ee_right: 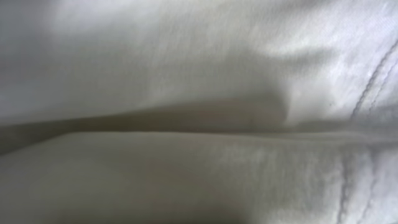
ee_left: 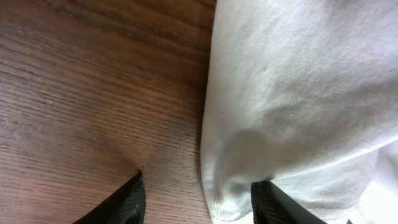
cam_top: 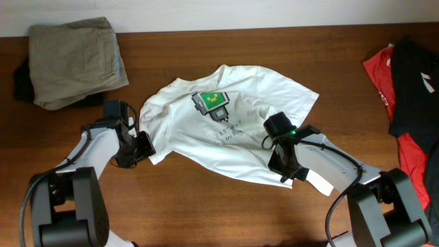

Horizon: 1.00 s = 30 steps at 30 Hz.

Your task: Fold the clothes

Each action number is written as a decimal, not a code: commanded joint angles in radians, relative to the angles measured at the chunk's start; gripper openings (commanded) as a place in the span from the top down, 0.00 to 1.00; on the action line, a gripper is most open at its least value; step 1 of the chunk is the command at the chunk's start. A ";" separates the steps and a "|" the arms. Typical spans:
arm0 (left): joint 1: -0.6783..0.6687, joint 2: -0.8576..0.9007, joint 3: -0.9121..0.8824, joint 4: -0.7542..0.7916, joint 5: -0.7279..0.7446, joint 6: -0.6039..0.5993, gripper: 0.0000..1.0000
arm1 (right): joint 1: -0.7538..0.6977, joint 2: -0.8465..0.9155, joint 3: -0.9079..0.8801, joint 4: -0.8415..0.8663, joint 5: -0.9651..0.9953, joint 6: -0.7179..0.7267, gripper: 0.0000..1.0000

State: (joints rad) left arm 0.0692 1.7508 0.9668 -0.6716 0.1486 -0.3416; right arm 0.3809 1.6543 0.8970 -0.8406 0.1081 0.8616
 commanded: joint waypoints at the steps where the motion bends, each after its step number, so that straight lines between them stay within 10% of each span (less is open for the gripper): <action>1: -0.014 0.048 -0.001 0.027 0.006 0.007 0.48 | -0.003 -0.005 -0.001 0.000 0.024 0.011 0.96; 10: -0.024 0.048 -0.001 0.041 0.011 0.021 0.99 | -0.003 -0.005 -0.001 0.000 0.024 0.011 0.96; 16: 0.010 -0.036 0.091 -0.113 -0.005 0.021 0.99 | -0.003 -0.108 0.100 -0.148 0.070 0.011 0.96; 30: 0.014 -0.913 0.326 -0.330 -0.042 -0.041 0.99 | -0.002 -0.604 0.595 -0.511 0.069 -0.048 0.96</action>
State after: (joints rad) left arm 0.0807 0.9581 1.1976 -0.9920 0.1181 -0.3443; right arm 0.3809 1.1160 1.3624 -1.3155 0.1535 0.8330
